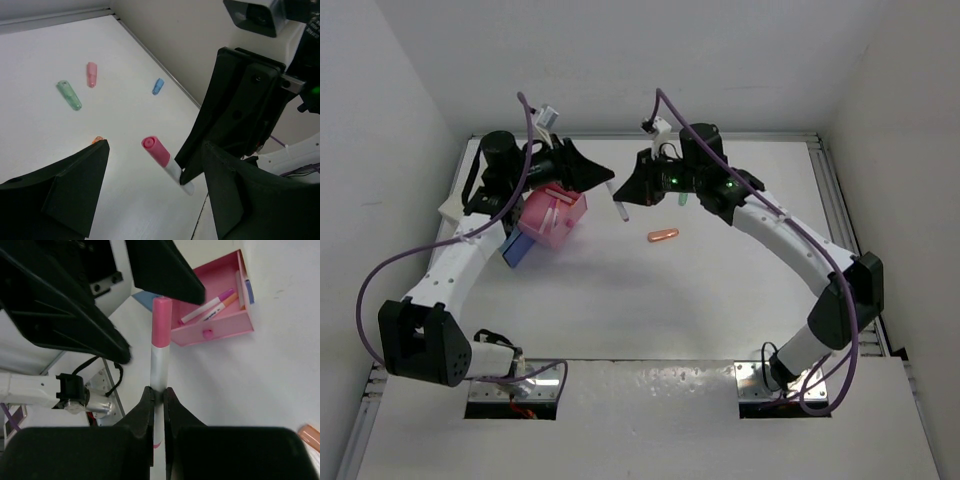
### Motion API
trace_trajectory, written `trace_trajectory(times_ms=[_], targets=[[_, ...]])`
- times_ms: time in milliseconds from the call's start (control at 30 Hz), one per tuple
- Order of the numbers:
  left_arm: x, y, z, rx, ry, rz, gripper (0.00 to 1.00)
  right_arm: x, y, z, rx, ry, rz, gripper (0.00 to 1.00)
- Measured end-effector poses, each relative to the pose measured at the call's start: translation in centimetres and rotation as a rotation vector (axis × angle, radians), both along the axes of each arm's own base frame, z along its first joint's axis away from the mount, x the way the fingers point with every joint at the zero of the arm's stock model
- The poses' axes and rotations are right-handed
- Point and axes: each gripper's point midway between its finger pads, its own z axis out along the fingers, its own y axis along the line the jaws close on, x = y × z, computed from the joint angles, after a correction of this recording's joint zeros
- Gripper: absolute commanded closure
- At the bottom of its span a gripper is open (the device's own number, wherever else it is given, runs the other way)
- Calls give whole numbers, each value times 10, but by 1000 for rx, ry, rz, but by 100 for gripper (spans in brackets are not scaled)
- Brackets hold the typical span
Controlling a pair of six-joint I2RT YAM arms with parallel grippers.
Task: Sort the stationery into containers
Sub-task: Pick up the pen from the center of the board, then place the pen in the drawer.
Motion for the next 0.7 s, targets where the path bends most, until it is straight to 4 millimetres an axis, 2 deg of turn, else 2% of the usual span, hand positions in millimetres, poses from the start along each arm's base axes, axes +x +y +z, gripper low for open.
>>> trace_trajectory(times_ms=[100,133,200,233,267,300,367,400,433,567,633,700], targets=[[0,-7,-8,-7,32,-20,32,-3,9,6,11,-10,20,100],[-1,-10,-11,-8,45,-27,47,-4,12,7,14,-12,25,100],[-2,-13,-15,-11,66,-36,67,-4,16,8,20,-16,31,100],[-3,-15,-16,-11,71,-42,84,-4,18,9,22,-14,32,100],[-5,-16,-15,-19,85,-52,91,-3,18,6,15,-13,28,100],[-4,-15,-15,-9,71,-50,98,-2,19,3,13,0,28,93],[1,-12,-19,25,84,-37,100,-1,21,0,12,16,28,73],[6,-8,-22,43,94,-23,100,-1,21,-1,10,21,27,60],[14,-3,-25,69,101,-4,100,0,20,-3,6,25,26,56],[50,36,-35,221,88,121,100,9,8,-7,-4,36,0,54],[67,61,-42,336,58,211,100,19,-5,-12,-15,45,-34,55],[75,82,-53,458,31,286,100,27,-19,-22,-37,61,-68,58]])
